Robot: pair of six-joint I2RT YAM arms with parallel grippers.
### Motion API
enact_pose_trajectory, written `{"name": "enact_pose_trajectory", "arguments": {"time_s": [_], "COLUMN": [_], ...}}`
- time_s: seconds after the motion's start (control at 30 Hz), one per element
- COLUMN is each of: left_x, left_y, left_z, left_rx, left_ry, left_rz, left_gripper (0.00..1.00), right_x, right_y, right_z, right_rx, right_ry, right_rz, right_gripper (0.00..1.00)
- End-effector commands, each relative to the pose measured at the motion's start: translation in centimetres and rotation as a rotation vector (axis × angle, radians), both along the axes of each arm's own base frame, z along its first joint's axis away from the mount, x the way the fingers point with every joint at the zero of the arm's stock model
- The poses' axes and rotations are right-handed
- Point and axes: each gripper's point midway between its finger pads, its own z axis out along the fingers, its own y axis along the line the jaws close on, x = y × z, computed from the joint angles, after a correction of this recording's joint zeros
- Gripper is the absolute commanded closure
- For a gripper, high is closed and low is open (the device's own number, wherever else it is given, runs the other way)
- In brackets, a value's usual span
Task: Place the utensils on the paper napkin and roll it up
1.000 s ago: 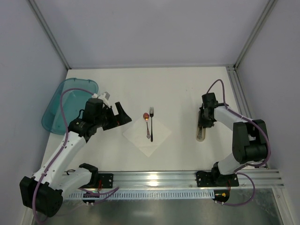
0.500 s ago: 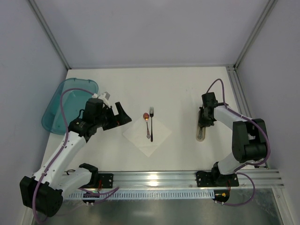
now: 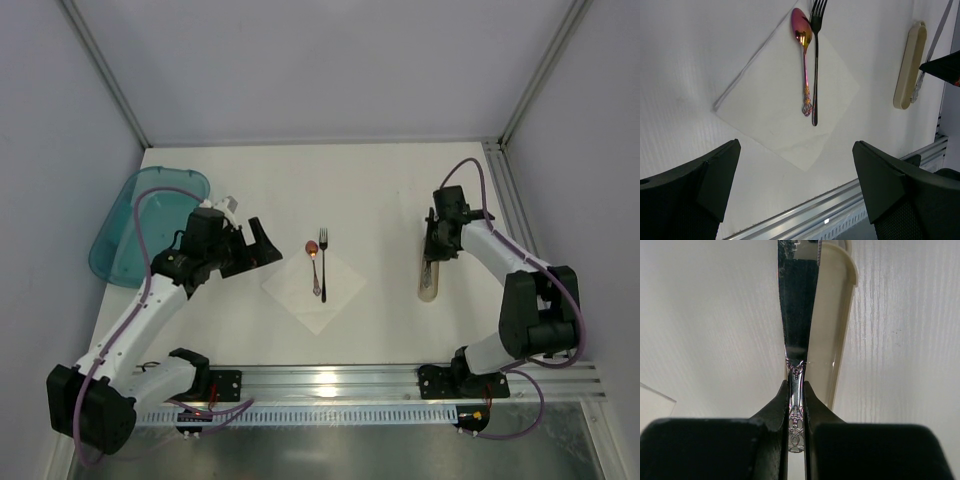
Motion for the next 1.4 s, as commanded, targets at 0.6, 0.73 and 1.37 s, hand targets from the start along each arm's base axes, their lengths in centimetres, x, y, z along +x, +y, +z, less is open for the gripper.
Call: {"name": "enact_pose_trajectory", "arguments": {"time_s": [0.6, 0.73, 1.37], "left_x": [2.8, 2.6, 2.1], "left_y": [3.6, 4.4, 4.7], "left_z": [-1.1, -1.2, -1.6], "left_rx": [0.052, 0.065, 0.067], "left_ry": [0.045, 0.045, 0.053], "left_rz": [0.194, 0.216, 0.217], "left_gripper": [0.00, 0.00, 0.00], "right_x": [1.5, 1.3, -0.2], "right_y": [23.3, 27.7, 33.3], "right_z": [7.6, 5.2, 0.8], "right_rx": [0.208, 0.202, 0.116], "right_ry": [-0.246, -0.209, -0.136], "right_rz": [0.201, 0.235, 0.295], "right_gripper": [0.96, 0.96, 0.96]}}
